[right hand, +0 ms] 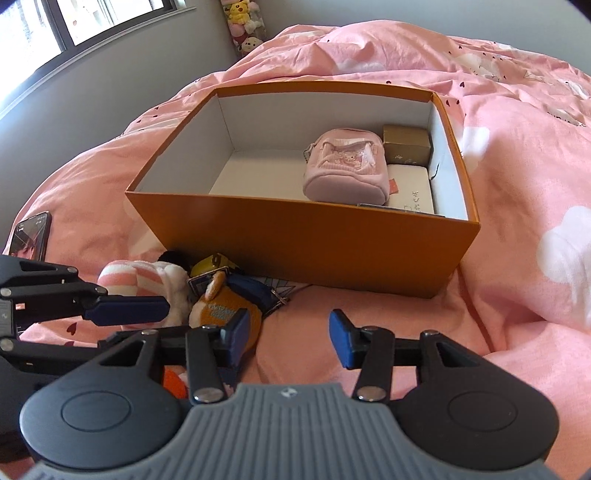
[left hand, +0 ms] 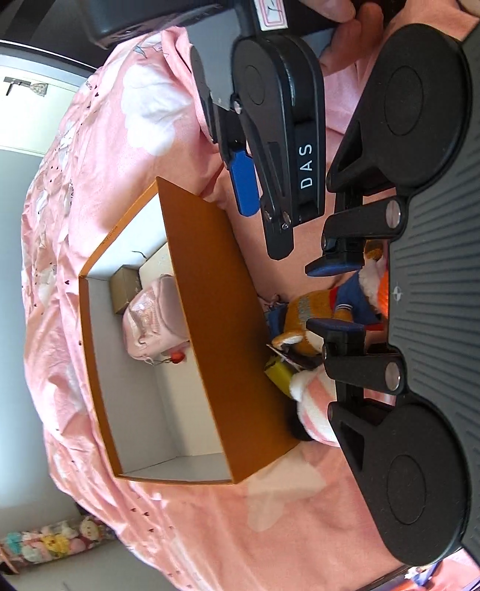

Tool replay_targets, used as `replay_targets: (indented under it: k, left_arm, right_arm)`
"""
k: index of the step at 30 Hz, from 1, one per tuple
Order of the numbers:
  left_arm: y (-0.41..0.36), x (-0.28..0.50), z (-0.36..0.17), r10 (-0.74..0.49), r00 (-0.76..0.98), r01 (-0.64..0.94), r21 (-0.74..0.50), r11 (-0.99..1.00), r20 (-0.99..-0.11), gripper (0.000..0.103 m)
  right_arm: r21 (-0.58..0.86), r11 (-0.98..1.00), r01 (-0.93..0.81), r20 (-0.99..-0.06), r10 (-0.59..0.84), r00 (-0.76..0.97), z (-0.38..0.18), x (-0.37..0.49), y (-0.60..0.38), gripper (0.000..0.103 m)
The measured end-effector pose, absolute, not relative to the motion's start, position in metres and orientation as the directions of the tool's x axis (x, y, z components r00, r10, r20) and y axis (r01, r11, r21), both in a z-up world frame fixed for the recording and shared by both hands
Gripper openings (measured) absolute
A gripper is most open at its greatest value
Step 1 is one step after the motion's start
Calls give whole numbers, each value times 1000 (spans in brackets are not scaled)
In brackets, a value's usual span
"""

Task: Organize objects
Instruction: 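Open both grippers and withdraw them from the shoebox, then reach the left gripper to the white plush toy while the right reaches the orange plush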

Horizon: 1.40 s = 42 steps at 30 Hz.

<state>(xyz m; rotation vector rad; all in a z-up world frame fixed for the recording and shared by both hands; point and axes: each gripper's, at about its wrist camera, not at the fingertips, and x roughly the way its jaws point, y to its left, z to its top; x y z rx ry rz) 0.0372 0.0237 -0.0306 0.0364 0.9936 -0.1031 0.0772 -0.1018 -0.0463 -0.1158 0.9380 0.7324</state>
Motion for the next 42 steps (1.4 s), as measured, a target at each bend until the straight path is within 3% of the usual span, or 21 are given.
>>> replay_targets:
  k: [6,13,18,21,25,33,38,42]
  left_arm:
    - [62,27,-23,-170,519,70,-156,985,-838,27]
    - [88,25,-16,-199,508,42,-207,978,-838,28]
    - [92,23,-10,-149,526,14,-167,986,-837,30]
    - [93,21,2,-140,564,31,-149,988,-813,39]
    - [99,33,8,-139,563,15,-158,987,-815,39]
    - [108,87,-12,-117,388,18,-119,993,-914,44]
    - [114,117,-30,-97,218,33,-92,995,-971,54]
    - [117,134,-45,-108,74,35,-105,994,-991,55]
  right_arm:
    - [238,736,-633,-787,528,318,-54,78,-94,49]
    - [238,717,-655,-802,525,284,-58,79,-86,43]
    - [256,691,-676,-810,535,241,-60,79,-77,43]
    - [254,677,-691,-814,535,225,-59,78,-70,43]
    - [277,650,-707,-818,546,181,-57,80,-60,43]
    - [278,614,-739,-859,503,95,-66,83,-28,51]
    - [267,629,-730,-895,444,55,-83,88,-15,54]
    - [269,628,-730,-900,434,41,-90,90,-10,59]
